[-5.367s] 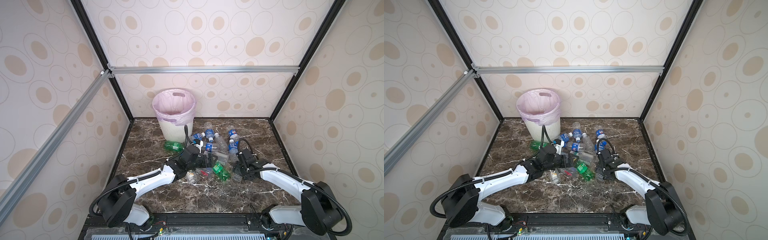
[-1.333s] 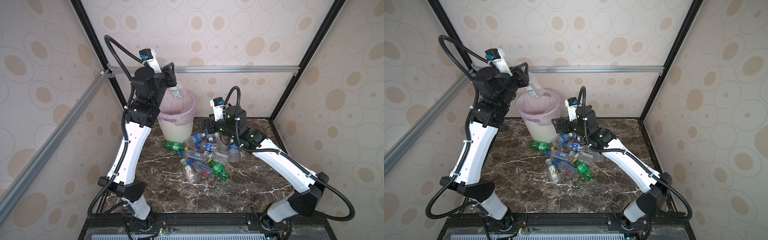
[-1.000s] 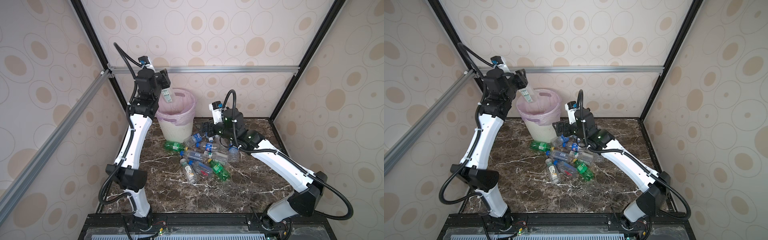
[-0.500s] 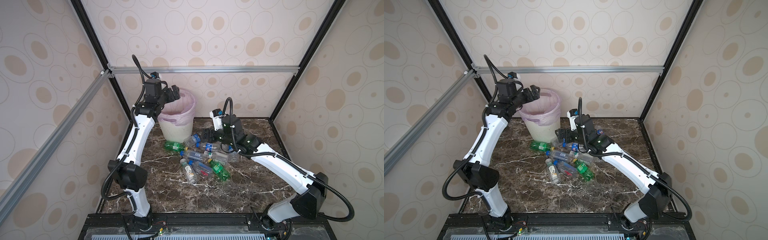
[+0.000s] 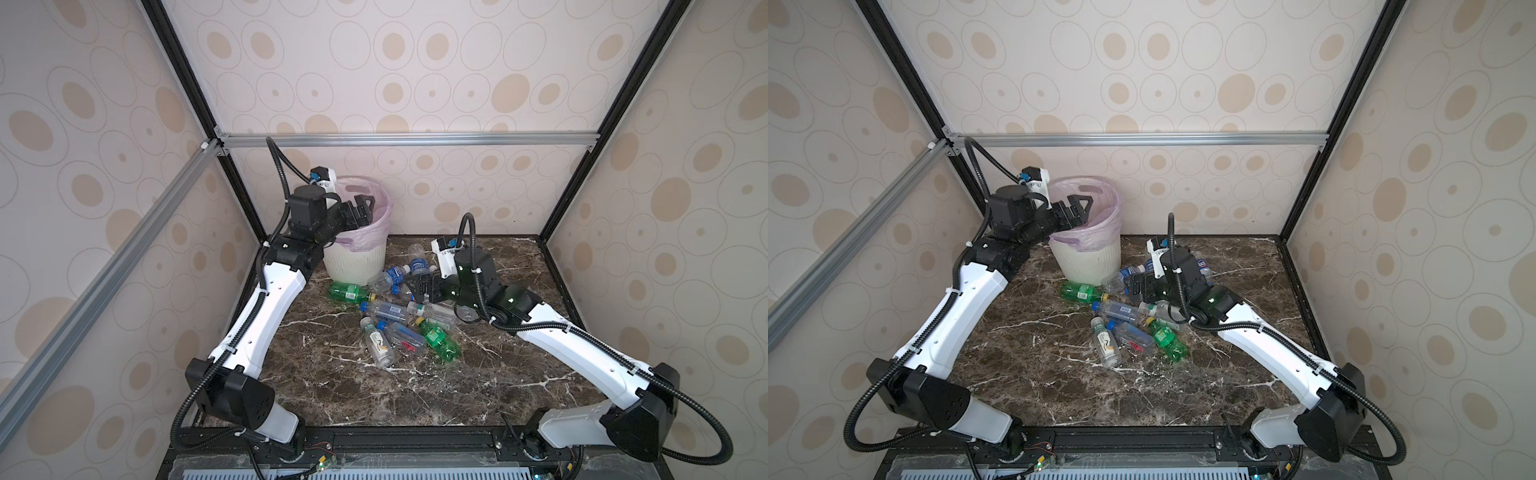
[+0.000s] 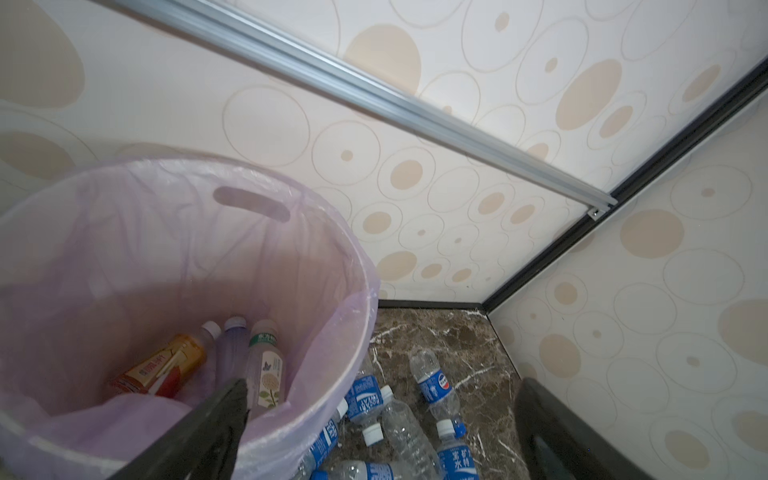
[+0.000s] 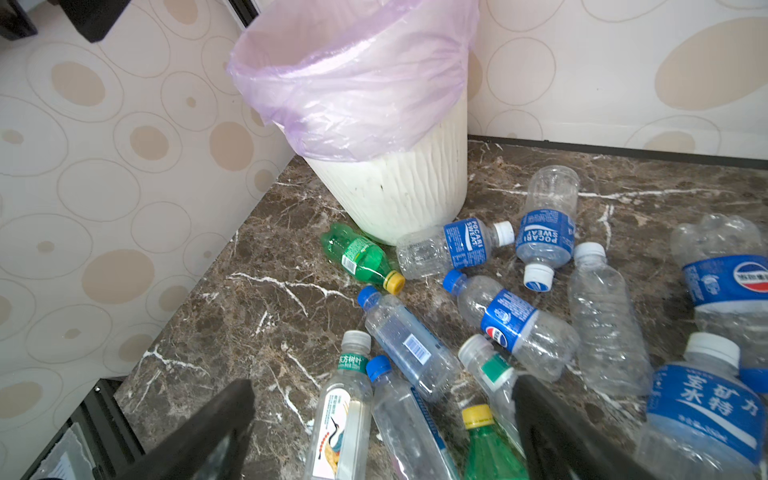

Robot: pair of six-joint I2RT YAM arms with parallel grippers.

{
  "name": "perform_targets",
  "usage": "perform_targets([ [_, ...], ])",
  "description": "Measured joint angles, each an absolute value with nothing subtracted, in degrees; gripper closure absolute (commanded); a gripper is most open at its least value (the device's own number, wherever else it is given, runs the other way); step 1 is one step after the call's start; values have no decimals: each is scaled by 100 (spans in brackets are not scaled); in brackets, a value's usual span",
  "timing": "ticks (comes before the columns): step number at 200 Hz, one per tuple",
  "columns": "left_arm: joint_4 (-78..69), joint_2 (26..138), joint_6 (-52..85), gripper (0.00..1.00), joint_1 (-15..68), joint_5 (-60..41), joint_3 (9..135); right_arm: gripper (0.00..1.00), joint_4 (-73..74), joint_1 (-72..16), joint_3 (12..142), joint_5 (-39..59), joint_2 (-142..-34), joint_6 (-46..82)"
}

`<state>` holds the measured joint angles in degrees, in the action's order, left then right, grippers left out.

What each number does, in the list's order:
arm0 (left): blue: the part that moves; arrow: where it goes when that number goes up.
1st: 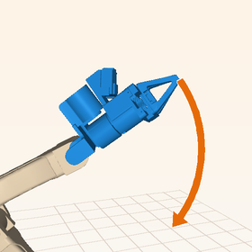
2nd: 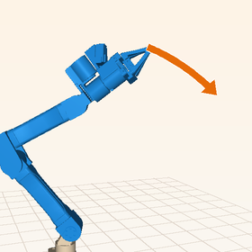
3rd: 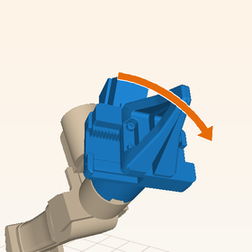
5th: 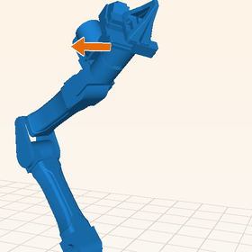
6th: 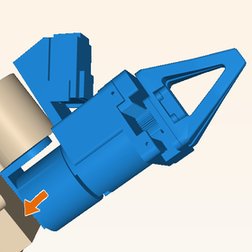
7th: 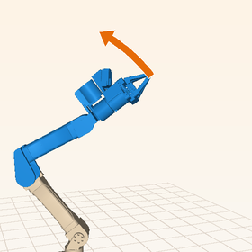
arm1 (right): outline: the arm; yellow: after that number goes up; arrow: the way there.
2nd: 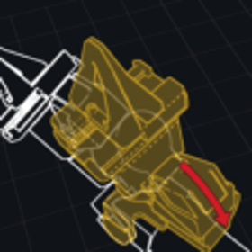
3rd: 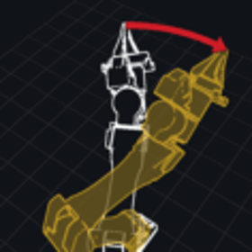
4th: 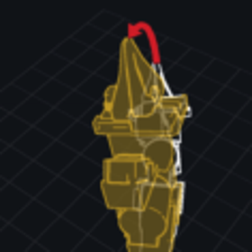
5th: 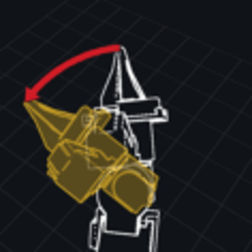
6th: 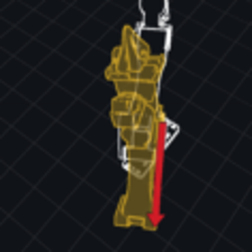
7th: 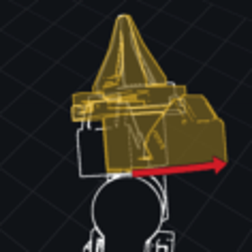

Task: Throw the plastic bottles in the bin
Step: 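Lower left gripper toward the pile while right gripper lowers onto green soda bottle, then close right gripper around the green soda bottle body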

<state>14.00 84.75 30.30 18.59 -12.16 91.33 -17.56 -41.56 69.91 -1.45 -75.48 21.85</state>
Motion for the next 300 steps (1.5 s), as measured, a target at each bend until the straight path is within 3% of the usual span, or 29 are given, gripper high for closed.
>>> perform_targets([
  [80,722,7164,3538,1,2705,-1297,6952,0,-2445,-4156,5494,-301,-7210,2532],
  [149,408,6753,4077,1,3264,-1328,5623,0,-2939,-4156,4759,-373,-7094,2805],
  [254,-204,6475,4834,1,3428,-1496,4322,1,-2755,-4132,4464,-322,-7747,2370],
  [300,-375,6484,5052,1,3448,-1490,4235,9,-2582,-3990,4521,-163,-8219,2093],
])
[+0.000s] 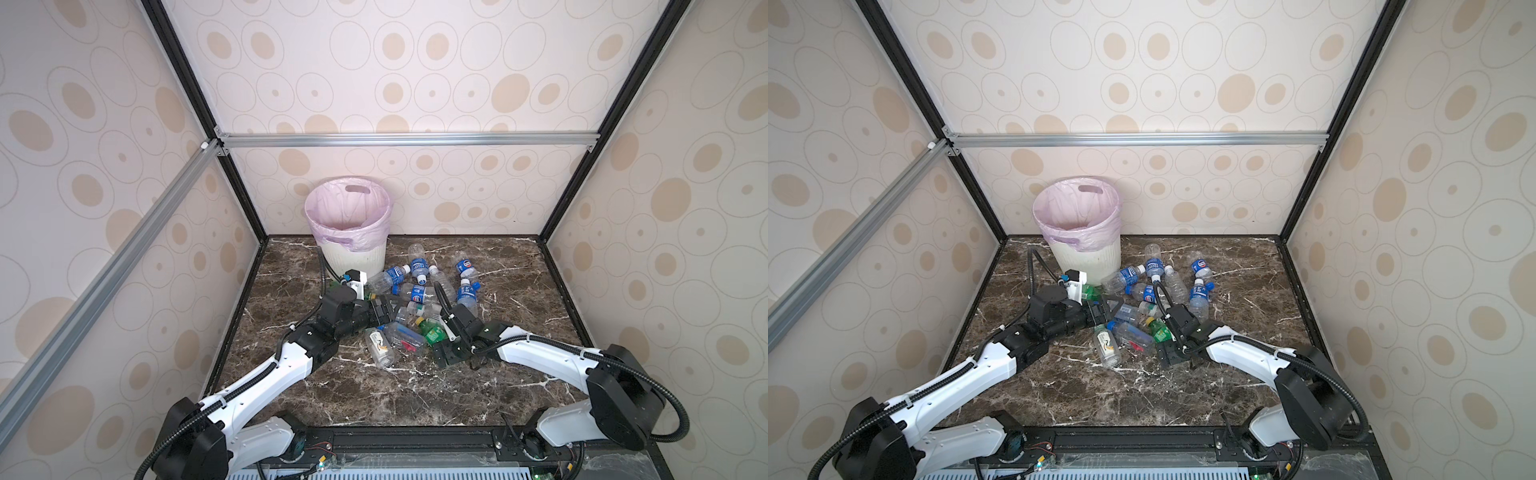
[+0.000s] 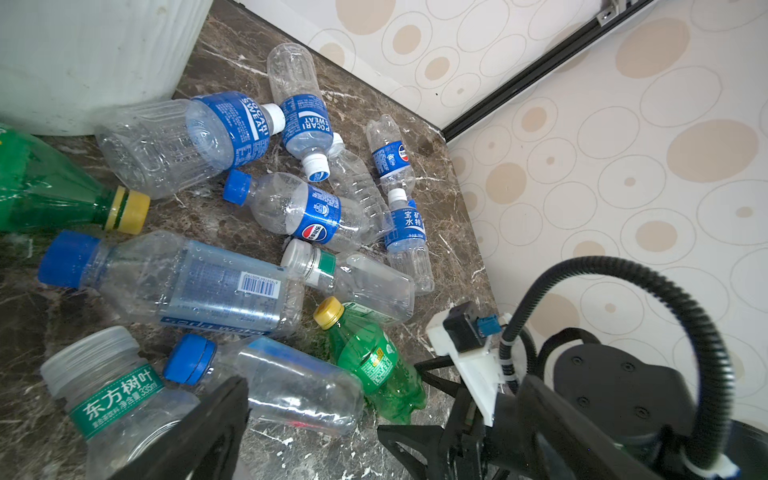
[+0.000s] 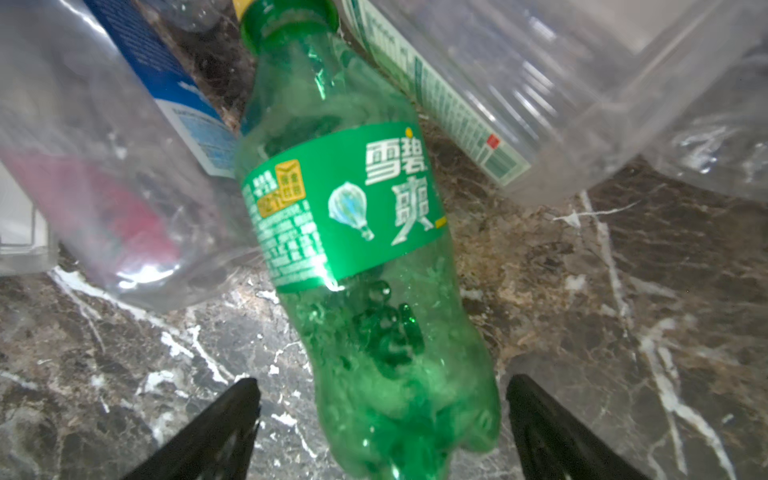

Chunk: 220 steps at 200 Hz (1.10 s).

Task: Throw the plastic bottles in the bin
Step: 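Close right gripper around the green soda bottle body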

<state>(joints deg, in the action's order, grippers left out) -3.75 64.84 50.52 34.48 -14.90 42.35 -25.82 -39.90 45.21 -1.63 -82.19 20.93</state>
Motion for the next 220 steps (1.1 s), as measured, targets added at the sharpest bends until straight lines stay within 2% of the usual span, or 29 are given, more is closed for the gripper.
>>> perform_targets([
  [52,-423,6751,5151,1,3452,-1492,4342,22,-2397,-3879,4560,43,-8493,1896],
  [102,-429,6816,5271,1,3465,-1481,4344,40,-2309,-3874,4613,226,-8715,1785],
  [154,-445,6818,5352,1,3483,-1380,4344,46,-2333,-3870,4611,283,-8621,1796],
  [220,-565,6818,5511,1,3546,-1278,4344,48,-2606,-3857,4619,252,-7894,1817],
])
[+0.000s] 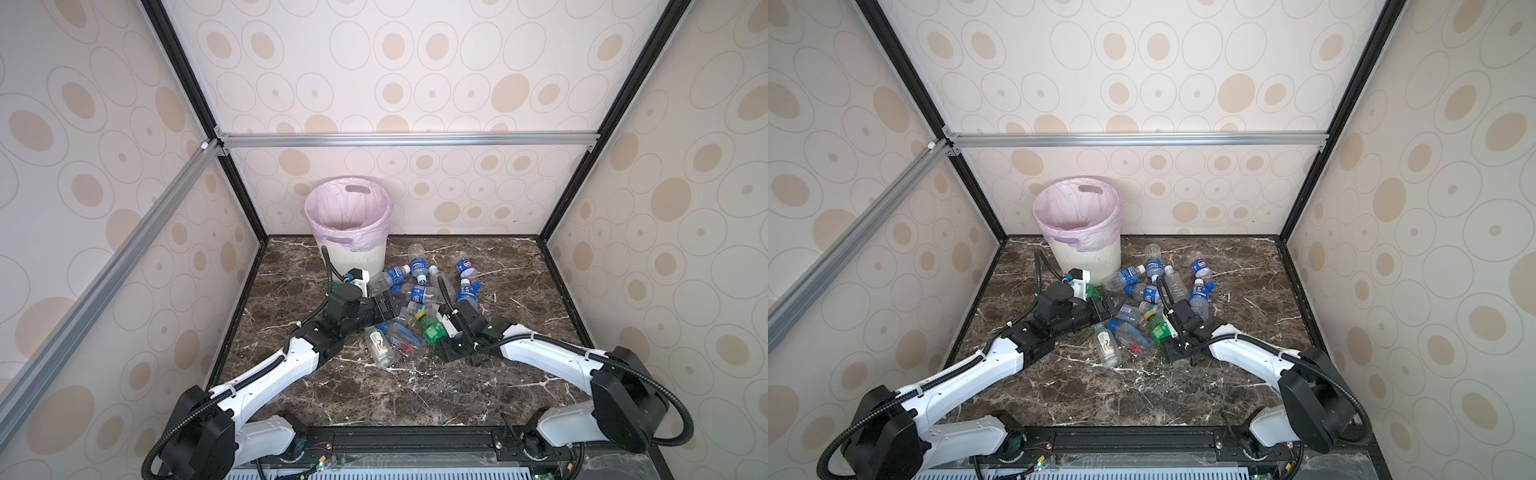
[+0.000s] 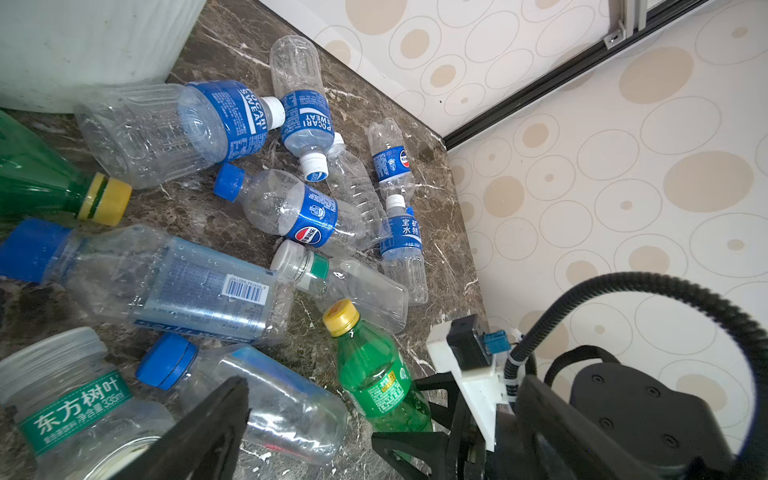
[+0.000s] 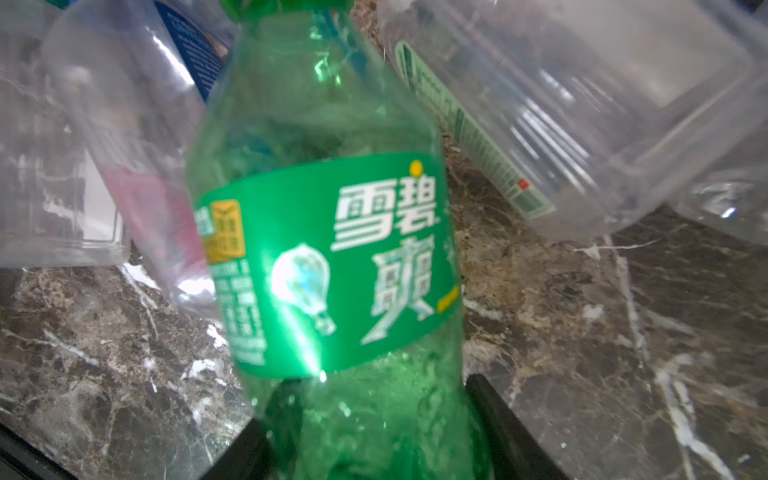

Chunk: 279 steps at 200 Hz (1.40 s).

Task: Throw the plastic bottles in the bin
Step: 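Close right gripper around the green soda bottle body, then lift the green bottle with right gripper toward the approaching left gripper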

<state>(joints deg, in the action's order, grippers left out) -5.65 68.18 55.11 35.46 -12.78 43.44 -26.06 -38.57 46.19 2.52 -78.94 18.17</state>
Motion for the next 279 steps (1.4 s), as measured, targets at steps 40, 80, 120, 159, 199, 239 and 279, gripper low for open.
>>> perform_targets([
  [40,-598,6831,5513,1,3548,-1428,4392,48,-2849,-3854,4893,207,-7603,1857],
  [80,-659,6895,5516,1,3548,-1588,4558,48,-2950,-3854,5472,198,-7546,1859],
  [120,-816,6984,5590,1,3553,-1739,4624,49,-2952,-3854,5892,366,-7546,1887],
  [159,-1221,7264,5774,1,3597,-1898,4624,49,-2912,-3854,6020,582,-7546,2005],
  [199,-1640,7644,5959,9,3719,-1975,4644,49,-2738,-3854,6020,840,-7548,2231],
  [239,-1920,7754,6114,15,3760,-1903,4644,50,-2587,-3854,6080,1057,-7550,2438],
  [279,-2246,7780,6265,20,3771,-1769,4646,50,-2366,-3854,6110,1210,-7550,2615],
])
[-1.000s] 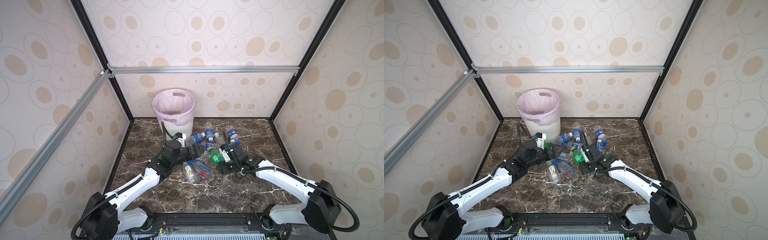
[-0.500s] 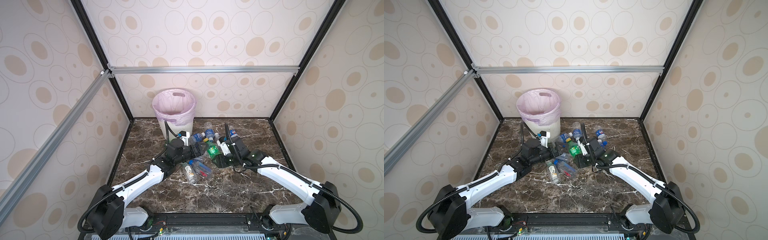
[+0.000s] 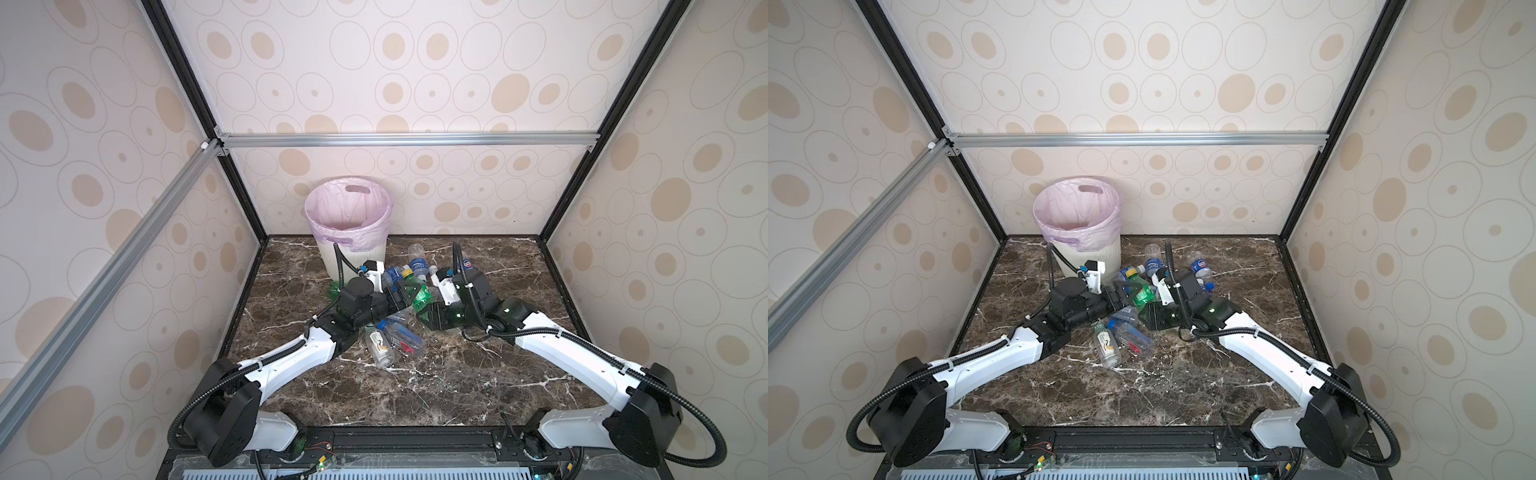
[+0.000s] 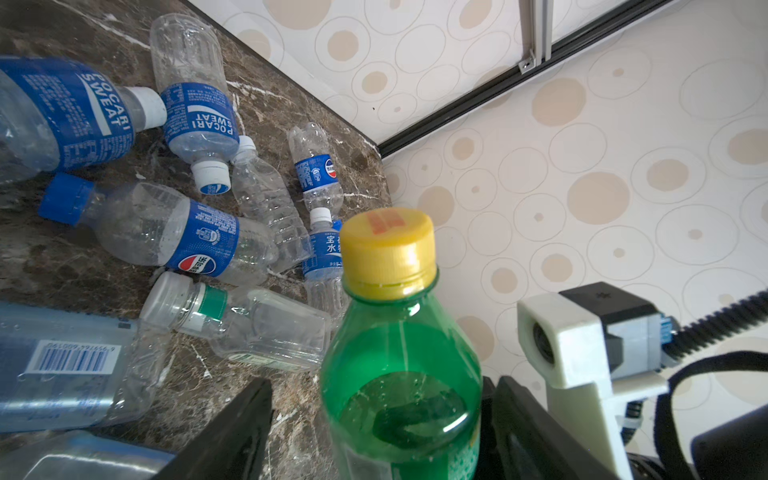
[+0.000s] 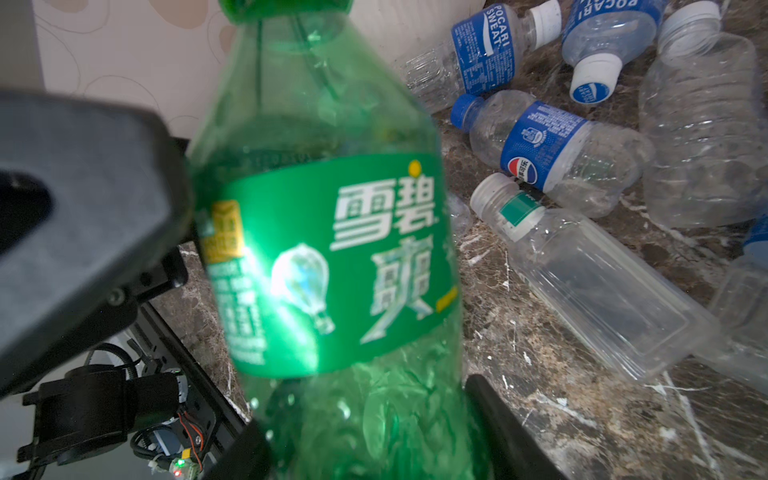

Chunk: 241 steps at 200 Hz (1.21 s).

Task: Throw the plastic bottles in the bin
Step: 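Lift the green bottle with right gripper toward the approaching left gripper, then close left gripper on the yellow cap while right gripper opens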

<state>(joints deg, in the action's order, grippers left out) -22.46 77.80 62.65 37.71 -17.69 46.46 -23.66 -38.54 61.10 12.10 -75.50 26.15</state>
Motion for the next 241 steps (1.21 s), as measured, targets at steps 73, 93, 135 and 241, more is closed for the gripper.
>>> perform_targets([
  [73,-2482,8014,6412,26,3940,-1669,4678,50,-2095,-3854,6110,1433,-7640,2825],
  [93,-2502,8014,6438,29,3959,-1638,4683,50,-2040,-3854,6110,1476,-7642,2856],
  [135,-2606,8016,6493,43,3972,-1605,4687,43,-1973,-3854,6110,1487,-7642,2893],
  [241,-1752,7634,6125,48,3924,-963,4956,6,-2062,-3854,6110,1385,-7264,2770],
])
